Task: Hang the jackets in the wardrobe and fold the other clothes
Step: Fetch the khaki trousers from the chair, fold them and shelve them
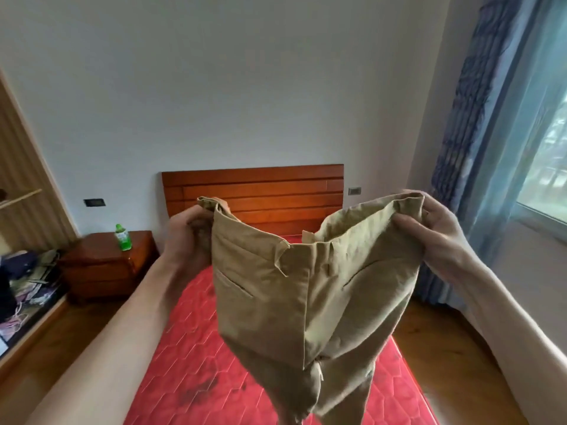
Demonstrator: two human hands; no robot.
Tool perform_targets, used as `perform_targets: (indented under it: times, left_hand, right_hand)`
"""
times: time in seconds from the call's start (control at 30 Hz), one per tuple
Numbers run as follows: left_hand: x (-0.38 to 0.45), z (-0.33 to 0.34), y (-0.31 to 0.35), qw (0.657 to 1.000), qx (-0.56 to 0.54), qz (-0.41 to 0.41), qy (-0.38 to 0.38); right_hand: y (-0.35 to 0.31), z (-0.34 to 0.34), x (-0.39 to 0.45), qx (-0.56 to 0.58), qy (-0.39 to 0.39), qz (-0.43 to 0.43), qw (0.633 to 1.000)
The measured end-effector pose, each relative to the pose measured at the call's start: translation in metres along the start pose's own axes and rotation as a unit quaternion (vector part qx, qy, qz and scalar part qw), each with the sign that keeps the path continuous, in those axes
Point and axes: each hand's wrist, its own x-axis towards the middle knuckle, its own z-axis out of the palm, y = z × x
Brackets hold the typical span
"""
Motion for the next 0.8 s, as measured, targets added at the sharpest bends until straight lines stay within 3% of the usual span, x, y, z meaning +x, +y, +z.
perform_targets:
  times: [0.2, 0.3, 0.53, 0.8]
  left_hand:
    - [0.007, 0.066, -0.036, 0.982, 0.169, -0.011, -0.08]
    - [0.006, 0.077, -0.056, 0.97, 0.21, 0.012, -0.122]
    - [-0.001, 0.082, -0.064, 0.977, 0.198, 0.059, -0.046]
    - [-0.008, 0.088, -0.061, 0.979, 0.181, 0.041, -0.084]
  right_hand:
    - [0.031, 0.071, 0.029, 0.171, -0.041, 0.075, 0.981]
    - [0.037, 0.099, 0.036, 0.193, -0.072, 0.087, 0.975]
    - [0.051, 0.119, 0.034, 0.211, -0.1, 0.087, 0.969]
    - [0.047, 0.118, 0.028, 0.036, -0.092, 0.121, 0.988]
